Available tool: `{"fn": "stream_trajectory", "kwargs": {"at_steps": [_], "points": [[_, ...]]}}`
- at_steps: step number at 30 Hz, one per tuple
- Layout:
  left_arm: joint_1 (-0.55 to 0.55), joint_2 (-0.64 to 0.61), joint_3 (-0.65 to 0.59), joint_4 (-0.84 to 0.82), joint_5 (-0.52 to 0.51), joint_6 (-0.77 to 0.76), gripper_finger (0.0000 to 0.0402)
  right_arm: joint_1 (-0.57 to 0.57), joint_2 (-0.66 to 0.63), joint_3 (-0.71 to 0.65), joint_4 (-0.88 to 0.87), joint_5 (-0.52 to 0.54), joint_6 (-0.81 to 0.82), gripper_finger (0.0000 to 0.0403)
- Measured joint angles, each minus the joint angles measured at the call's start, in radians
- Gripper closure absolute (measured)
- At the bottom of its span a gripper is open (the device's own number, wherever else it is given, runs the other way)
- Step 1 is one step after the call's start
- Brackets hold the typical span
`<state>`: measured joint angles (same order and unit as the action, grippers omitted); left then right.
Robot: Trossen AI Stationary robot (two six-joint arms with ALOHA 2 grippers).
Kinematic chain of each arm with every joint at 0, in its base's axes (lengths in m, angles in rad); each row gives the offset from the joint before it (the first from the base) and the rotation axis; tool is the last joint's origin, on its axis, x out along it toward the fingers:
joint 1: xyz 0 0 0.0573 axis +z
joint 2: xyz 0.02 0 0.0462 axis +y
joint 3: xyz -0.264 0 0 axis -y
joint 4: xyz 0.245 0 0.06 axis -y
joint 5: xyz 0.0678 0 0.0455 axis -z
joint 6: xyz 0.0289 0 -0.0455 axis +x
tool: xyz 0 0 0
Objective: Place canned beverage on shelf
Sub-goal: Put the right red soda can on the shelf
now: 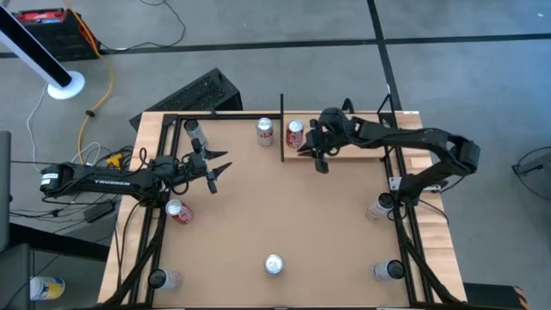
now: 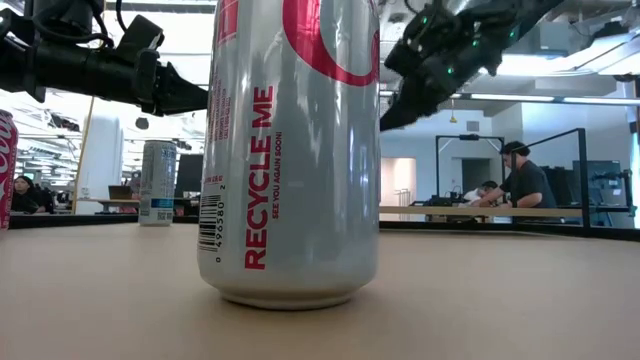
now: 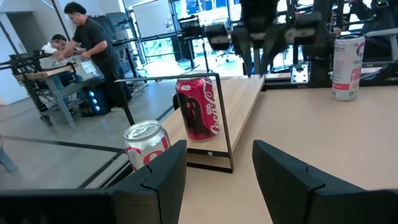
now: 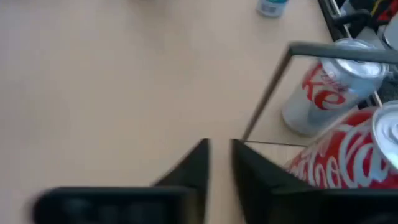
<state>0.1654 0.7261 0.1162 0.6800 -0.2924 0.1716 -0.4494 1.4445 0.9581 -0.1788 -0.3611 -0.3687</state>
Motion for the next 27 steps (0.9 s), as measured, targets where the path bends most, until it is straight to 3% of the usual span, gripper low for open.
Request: {"fn": "stream_trajectory", "kwargs": {"at_steps": [2, 11, 19, 27], "points": [[0.000, 0.000, 0.000, 0.000, 0.000, -0.001, 0.0230, -0.019, 0.039, 0.004, 0.030, 0.000, 0.001, 0.0384], [0.000, 0.000, 0.000, 0.000, -0.001, -0.010, 0.0230, -0.080, 0.163, 0.002, 0.121, 0.000, 0.021, 0.0387], [0.000, 0.000, 0.000, 0.000, -0.001, -0.008, 0.0230, -0.105, 0.166, 0.002, 0.178, 0.007, 0.056, 0.0385], [0.000, 0.000, 0.000, -0.011, -0.002, 0.000, 0.0230, -0.110, 0.166, 0.002, 0.226, 0.115, 0.073, 0.0386]]}}
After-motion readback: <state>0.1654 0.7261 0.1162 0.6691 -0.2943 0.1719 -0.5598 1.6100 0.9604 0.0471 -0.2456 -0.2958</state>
